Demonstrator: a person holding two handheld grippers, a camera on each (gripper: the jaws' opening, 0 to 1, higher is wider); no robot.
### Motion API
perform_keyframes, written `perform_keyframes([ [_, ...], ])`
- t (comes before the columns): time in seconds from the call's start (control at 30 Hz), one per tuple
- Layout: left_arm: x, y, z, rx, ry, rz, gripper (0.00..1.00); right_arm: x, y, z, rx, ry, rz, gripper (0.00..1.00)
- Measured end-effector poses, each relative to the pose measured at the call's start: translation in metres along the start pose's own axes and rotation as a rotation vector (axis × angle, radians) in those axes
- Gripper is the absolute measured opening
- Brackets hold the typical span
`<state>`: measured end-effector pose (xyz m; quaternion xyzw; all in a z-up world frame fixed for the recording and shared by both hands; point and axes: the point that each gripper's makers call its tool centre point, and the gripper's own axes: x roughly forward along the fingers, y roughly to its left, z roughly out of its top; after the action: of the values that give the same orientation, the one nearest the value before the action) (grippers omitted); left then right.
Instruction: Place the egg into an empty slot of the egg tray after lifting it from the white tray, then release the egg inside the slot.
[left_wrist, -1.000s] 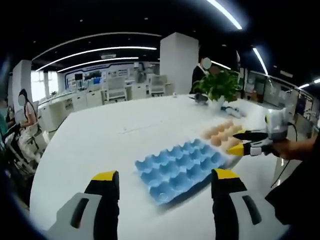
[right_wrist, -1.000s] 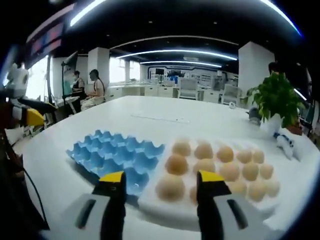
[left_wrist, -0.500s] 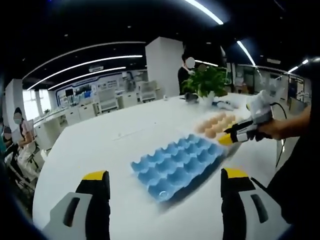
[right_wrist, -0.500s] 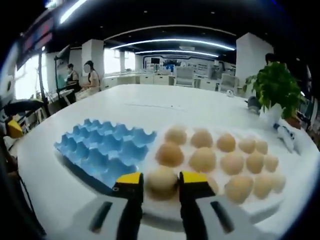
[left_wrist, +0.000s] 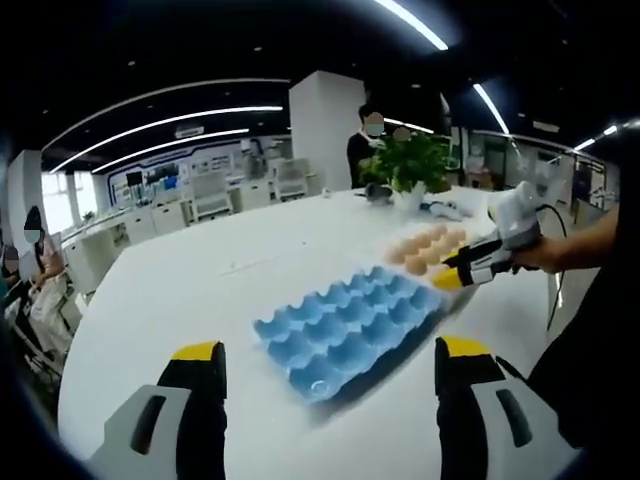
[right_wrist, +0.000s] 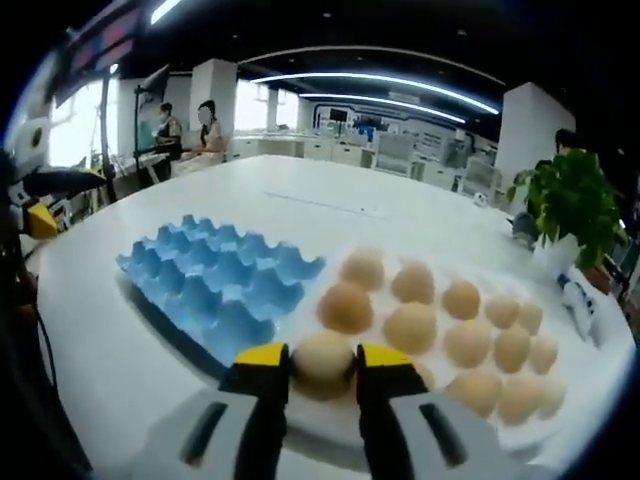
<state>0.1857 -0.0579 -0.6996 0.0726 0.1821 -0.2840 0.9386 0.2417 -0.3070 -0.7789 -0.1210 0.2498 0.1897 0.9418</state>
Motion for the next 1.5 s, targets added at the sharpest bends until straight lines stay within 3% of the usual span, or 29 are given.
perform_keyframes([
  [0.67, 0.003, -0.003, -0.019, 0.058, 0.073, -0.033, 0.87, -0.009, -0.001, 0.013, 0.089, -0.066, 0.041, 0.25],
  [0.87, 0.003, -0.001, -0.02, 0.059, 0.07, -0.029, 0.87, -0.01, -0.002, 0.017, 0.123, -0.074, 0.046, 0.25],
  [1.5, 0.003, -0.003, -0.023, 0.062, 0.065, -0.034, 0.86, -0.019, 0.006, 0.029, 0.119, -0.097, 0.063, 0.25],
])
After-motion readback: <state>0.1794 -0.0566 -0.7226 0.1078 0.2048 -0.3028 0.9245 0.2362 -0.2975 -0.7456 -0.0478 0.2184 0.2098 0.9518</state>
